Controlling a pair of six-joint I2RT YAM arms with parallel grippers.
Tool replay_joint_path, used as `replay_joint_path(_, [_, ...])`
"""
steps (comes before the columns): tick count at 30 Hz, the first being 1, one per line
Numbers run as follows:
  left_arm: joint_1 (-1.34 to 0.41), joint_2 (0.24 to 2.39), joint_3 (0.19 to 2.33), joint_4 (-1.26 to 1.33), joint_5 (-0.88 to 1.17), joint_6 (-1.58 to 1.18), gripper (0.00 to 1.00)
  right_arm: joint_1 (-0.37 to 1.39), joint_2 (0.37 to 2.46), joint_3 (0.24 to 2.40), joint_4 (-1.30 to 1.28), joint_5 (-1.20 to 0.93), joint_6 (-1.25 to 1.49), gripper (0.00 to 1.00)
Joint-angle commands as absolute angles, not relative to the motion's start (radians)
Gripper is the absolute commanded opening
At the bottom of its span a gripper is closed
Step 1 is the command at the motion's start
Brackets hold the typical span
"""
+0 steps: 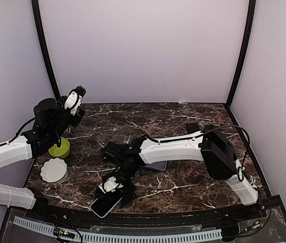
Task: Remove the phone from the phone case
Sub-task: Pick up the phone with the phone case at the corner of the board.
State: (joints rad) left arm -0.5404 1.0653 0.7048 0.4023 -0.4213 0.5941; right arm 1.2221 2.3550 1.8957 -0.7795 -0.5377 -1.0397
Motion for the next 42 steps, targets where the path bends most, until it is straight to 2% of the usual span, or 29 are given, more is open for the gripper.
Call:
replay_joint_path(1, [-0.534,1.035,0.739,0.385,-0.421,0.591,0.62,1.243,2.386,1.945,-0.79,-0.478,-1.049,0.98])
replay_joint_path(13, [-0.532,1.027,0.739,0.36,-0.389,0.595,0.62,1.258,2.408,1.943,-0.705,-0.439,-1.079,0.99])
replay_joint_path(32, [-0.532,1.043,0.745,0.333,-0.361,0.595,0.62,1.257,2.621,2.16,-1.006,-0.443,-0.991,0.97])
replay_joint_path(37, [-0.532,1.048,0.744,0.332,-0.363,0.599,0.62,1.252,2.626,2.153,-1.014,-0.438,-0.976,0.86])
replay_joint_path(42, [-0.532,1.054,0.745,0.334,-0.367,0.596,0.62,1.248,2.567,2.058,-0.924,-0.426,-0.97,0.63])
